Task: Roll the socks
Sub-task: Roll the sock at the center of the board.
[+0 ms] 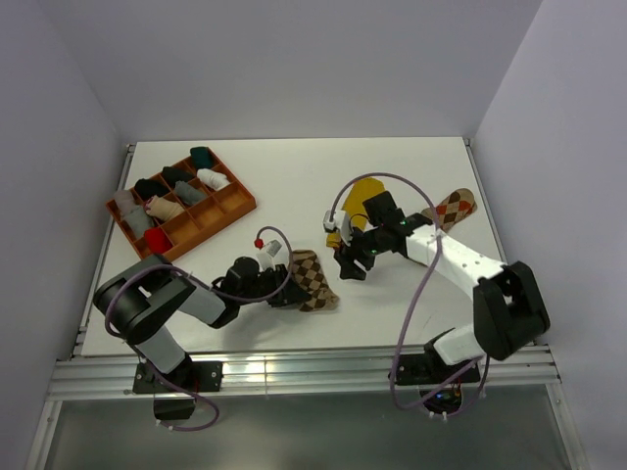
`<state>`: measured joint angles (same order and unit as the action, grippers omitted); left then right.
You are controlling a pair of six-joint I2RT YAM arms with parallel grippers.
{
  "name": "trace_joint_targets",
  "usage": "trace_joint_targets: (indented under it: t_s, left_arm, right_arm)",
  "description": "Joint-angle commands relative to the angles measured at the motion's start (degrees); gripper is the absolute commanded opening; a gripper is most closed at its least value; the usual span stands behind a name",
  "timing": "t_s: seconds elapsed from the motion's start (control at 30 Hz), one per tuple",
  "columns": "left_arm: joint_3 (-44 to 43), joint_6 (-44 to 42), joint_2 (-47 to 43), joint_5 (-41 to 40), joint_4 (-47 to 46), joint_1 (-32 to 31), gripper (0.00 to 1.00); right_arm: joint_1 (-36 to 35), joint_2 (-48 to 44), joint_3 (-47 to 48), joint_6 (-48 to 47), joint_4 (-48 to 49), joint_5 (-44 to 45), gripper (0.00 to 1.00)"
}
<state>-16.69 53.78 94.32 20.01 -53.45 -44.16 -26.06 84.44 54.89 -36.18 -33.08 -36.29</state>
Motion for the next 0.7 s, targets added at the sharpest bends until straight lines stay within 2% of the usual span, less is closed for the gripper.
trace_joint_targets:
  t_s: [0.0,0.1,0.37,0.67]
  left_arm:
    - [-0.1,0.3,2.3,8.1,18.5,2.3,0.0]
    - [-2.6,0.5,4.1,11.4,23.4,5.8,0.0]
    - [-9.0,-0.7,8.2,13.7,34.2,8.5,0.0]
    - [-12.5,-1.7,11.4,14.2,39.0,9.7,0.0]
  right_arm:
    - [-2.8,-7.2,-4.7,-3.5,10.0,3.6,0.69]
    - [-9.1,-11.4,-9.1,-4.7,13.6,9.1,0.7]
    - [-25.2,-18.8,-20.0,-9.0,23.3,20.4,0.72]
    - [-33.2,-16.9,-24.9,-12.7,32.1,27.4,0.76]
